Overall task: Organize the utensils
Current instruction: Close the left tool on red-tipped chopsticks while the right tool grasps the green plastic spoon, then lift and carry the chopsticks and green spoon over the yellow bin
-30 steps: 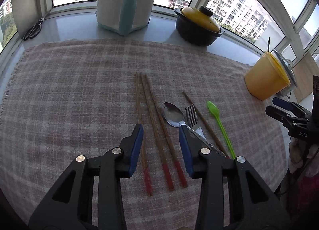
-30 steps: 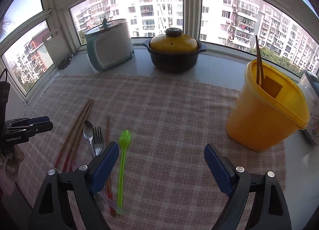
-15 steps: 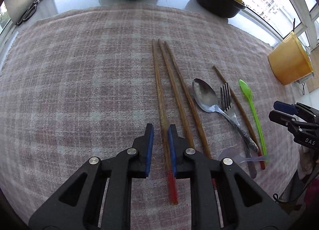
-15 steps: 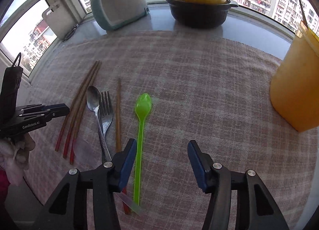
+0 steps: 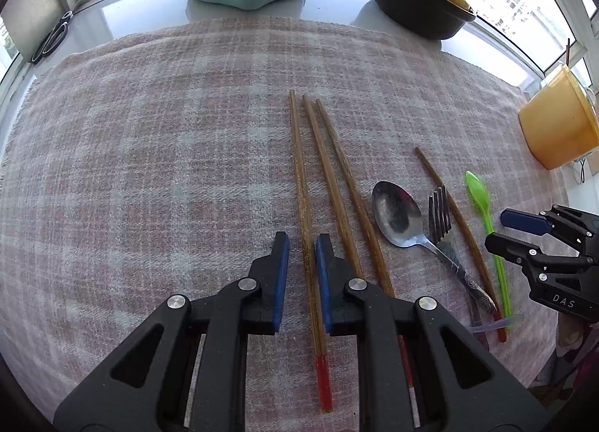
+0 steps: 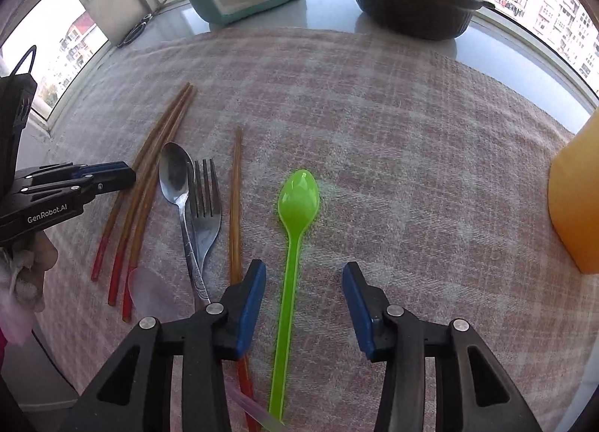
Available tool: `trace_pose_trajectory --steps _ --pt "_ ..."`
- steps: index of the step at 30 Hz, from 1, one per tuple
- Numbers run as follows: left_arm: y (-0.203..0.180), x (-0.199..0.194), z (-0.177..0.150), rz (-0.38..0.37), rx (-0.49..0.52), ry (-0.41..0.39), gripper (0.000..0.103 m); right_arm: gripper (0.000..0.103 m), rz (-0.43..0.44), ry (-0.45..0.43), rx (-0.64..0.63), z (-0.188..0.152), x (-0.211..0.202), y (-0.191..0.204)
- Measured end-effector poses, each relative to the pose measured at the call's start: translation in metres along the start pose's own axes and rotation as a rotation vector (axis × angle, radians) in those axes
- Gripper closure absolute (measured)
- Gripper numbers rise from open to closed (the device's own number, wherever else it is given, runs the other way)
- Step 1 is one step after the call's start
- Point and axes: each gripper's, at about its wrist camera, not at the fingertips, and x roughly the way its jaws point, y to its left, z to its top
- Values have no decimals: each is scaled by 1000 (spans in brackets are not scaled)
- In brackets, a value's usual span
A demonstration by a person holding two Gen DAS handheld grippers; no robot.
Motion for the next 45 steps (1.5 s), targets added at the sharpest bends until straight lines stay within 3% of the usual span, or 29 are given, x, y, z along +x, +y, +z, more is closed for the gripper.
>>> trace_pose_trajectory --steps 10,13,17,19,31,45 --pt "-3 11 23 -4 27 -14 89 64 -86 43 -75 19 10 12" --pt "-2 13 29 -16 25 -1 89 72 -95 50 -101 21 12 16" --pt "7 12 31 -41 13 9 97 95 -105 54 -99 23 11 12" --pt "15 9 29 -57 -15 8 99 99 -96 51 -80 23 10 6" --pt "34 -36 10 -122 -114 -106 99 99 -22 -32 45 10 -13 -19" --pt "-6 -102 -5 -156 -99 -288 99 99 3 -200 101 -4 -73 -36"
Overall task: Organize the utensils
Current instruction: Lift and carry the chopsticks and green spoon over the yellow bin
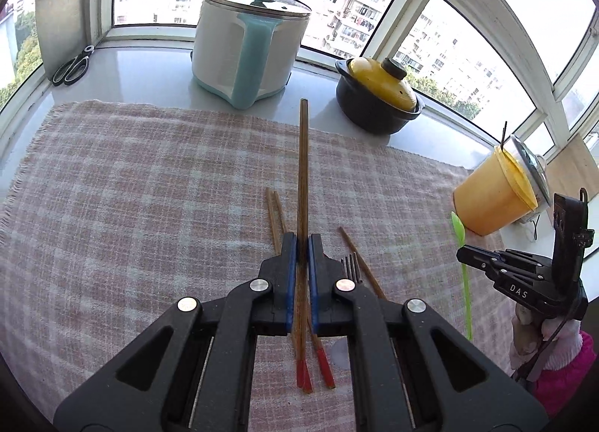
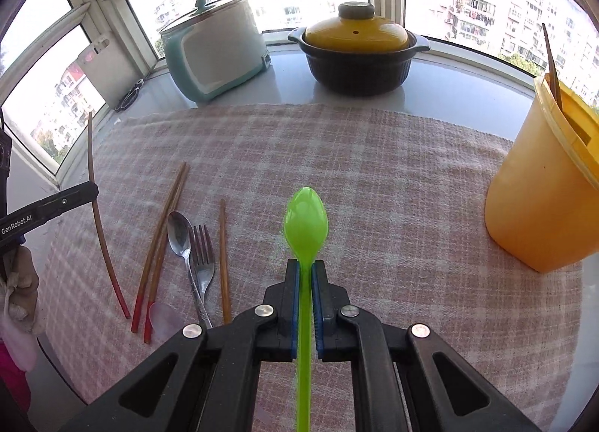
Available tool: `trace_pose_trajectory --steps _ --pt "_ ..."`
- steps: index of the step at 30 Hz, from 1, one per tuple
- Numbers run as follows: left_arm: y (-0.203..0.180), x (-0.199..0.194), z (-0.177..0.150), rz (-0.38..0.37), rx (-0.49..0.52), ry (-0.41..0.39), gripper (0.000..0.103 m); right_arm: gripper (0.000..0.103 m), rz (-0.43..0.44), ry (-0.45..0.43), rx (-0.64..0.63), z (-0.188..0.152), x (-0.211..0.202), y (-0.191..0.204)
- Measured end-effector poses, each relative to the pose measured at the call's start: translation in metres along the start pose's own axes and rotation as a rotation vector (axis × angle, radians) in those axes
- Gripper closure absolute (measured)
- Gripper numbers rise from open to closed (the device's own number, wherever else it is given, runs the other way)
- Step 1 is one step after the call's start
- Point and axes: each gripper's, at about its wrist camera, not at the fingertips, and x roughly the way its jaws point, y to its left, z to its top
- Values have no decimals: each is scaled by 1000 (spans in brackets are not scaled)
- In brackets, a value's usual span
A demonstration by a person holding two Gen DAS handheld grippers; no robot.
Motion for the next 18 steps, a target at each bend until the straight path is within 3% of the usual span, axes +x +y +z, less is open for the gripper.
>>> trace_pose_trajectory --steps 9,18 --pt "-36 -36 2 -64 14 -83 99 99 -4 -103 4 -1 -43 -14" --pt "-98 -44 -1 -145 50 -120 99 99 -26 -191 25 -1 -83 -42"
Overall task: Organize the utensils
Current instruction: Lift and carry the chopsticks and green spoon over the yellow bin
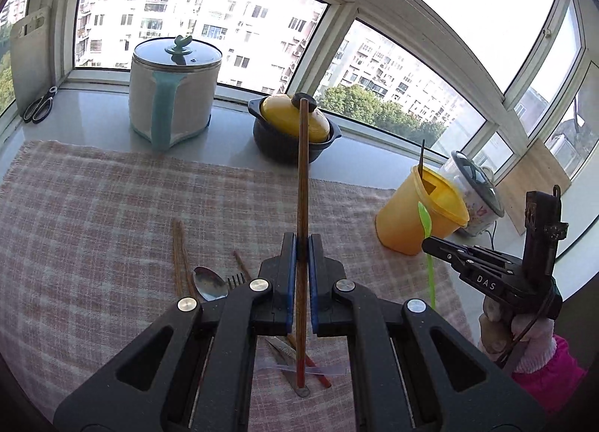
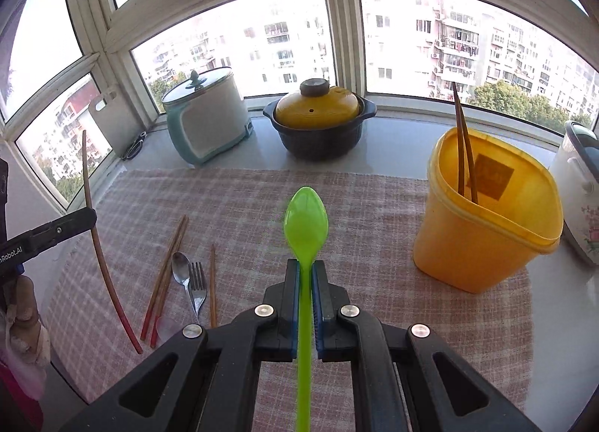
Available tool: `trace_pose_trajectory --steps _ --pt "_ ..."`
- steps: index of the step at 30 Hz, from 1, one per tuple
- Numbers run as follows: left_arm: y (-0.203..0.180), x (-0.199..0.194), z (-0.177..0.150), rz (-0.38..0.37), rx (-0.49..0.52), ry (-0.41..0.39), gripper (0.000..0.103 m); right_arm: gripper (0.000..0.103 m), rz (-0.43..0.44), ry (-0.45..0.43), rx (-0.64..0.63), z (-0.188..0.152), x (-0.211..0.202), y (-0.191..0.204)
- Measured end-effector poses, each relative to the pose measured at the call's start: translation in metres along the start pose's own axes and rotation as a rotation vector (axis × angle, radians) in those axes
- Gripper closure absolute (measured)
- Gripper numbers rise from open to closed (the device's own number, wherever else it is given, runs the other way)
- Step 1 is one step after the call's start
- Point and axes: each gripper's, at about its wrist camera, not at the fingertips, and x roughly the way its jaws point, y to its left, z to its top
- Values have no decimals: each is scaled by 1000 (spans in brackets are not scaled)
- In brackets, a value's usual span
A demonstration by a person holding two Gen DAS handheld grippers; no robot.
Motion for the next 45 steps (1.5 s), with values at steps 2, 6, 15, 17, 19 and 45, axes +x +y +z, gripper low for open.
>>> trace_pose_trajectory --steps 2,6,15,17,19,45 --pt "-13 0 2 -19 5 -14 99 99 -6 -16 5 2 -7 -9" --pt "-40 5 9 -59 18 -36 99 99 -13 -46 24 5 -21 -27" --pt "-97 33 25 -110 46 -76 99 100 -44 -107 32 20 -47 -72" --pt "-109 40 29 -121 49 -80 99 99 -51 -121 34 23 -51 -83" --pt "-121 48 32 -124 54 -88 99 99 -55 -133 39 27 -54 -94" --pt "-214 143 109 -158 91 -160 99 100 -67 -259 49 99 -48 -169"
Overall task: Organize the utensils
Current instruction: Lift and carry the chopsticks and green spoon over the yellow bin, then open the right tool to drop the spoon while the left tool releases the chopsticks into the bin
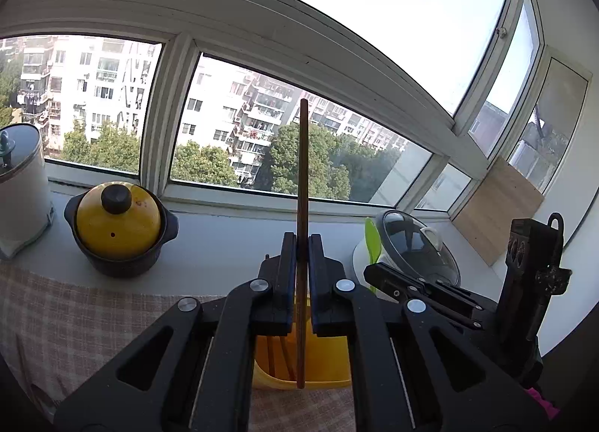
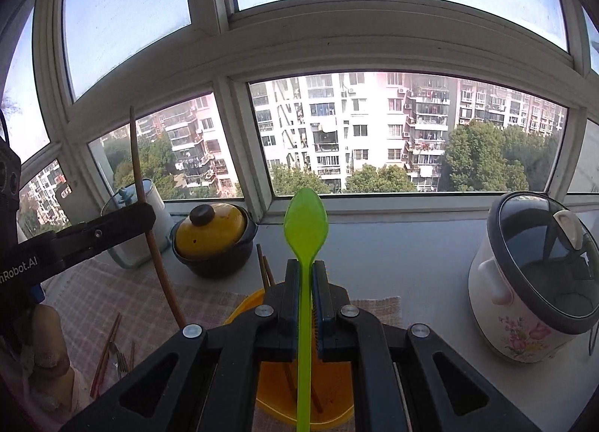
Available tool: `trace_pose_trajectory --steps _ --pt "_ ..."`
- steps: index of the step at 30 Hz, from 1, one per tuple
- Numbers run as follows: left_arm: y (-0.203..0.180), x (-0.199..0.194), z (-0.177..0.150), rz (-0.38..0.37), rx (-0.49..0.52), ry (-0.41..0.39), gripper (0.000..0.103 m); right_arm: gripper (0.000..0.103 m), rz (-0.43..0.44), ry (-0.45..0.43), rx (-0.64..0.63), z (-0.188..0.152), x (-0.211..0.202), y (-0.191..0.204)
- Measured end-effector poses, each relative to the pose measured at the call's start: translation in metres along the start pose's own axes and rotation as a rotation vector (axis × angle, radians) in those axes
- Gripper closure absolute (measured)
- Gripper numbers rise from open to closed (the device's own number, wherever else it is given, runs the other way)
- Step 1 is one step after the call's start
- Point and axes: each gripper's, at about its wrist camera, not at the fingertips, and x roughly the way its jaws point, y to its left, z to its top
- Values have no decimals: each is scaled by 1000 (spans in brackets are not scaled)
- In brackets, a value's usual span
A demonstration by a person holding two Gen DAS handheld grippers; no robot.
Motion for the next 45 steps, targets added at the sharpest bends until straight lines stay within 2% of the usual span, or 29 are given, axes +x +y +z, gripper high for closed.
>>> trace_pose_trajectory --steps 9,19,27,39,40,43,45 --pt "10 34 -1 65 13 26 99 100 -7 11 -6 1 26 -6" --pt "17 60 -16 69 -1 96 99 100 -9 74 17 -12 63 -15" --pt "16 63 -25 67 -1 123 99 99 -2 119 42 -25 74 -22" --pt "14 55 -31 65 5 134 99 98 -13 131 49 -30 66 -23" --pt "13 54 -31 66 8 132 99 97 -14 131 50 -31 64 -23" --pt "11 49 -33 67 13 127 99 78 -24 123 53 -32 62 -23" --pt "11 47 -33 65 13 129 99 78 -29 120 57 -35 59 -25"
